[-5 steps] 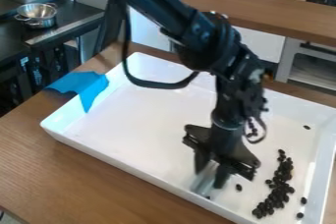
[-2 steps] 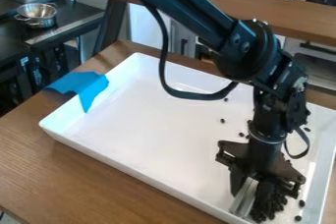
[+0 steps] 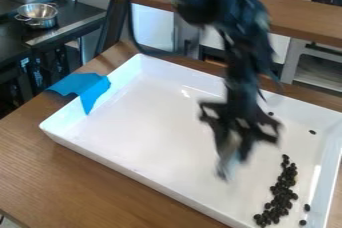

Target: Sweep into pile

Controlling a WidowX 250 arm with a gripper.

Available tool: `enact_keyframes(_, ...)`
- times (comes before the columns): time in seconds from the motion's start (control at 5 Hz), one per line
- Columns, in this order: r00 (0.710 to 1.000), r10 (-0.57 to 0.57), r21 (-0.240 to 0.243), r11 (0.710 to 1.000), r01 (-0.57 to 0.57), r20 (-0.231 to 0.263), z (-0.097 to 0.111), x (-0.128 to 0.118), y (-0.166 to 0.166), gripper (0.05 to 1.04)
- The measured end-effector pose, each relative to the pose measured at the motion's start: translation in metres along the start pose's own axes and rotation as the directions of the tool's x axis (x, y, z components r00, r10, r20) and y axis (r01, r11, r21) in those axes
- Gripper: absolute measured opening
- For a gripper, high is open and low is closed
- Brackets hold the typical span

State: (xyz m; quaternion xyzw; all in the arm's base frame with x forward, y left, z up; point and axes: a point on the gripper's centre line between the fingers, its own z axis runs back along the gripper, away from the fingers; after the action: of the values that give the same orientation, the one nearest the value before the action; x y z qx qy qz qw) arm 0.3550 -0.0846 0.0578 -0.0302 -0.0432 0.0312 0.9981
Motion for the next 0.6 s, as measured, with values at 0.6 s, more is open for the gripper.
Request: enact_keyframes(0.6, 0.999, 0.038, 0.028, 0.999, -0.039, 0.011, 0.008, 0.047, 0.076, 0.383)
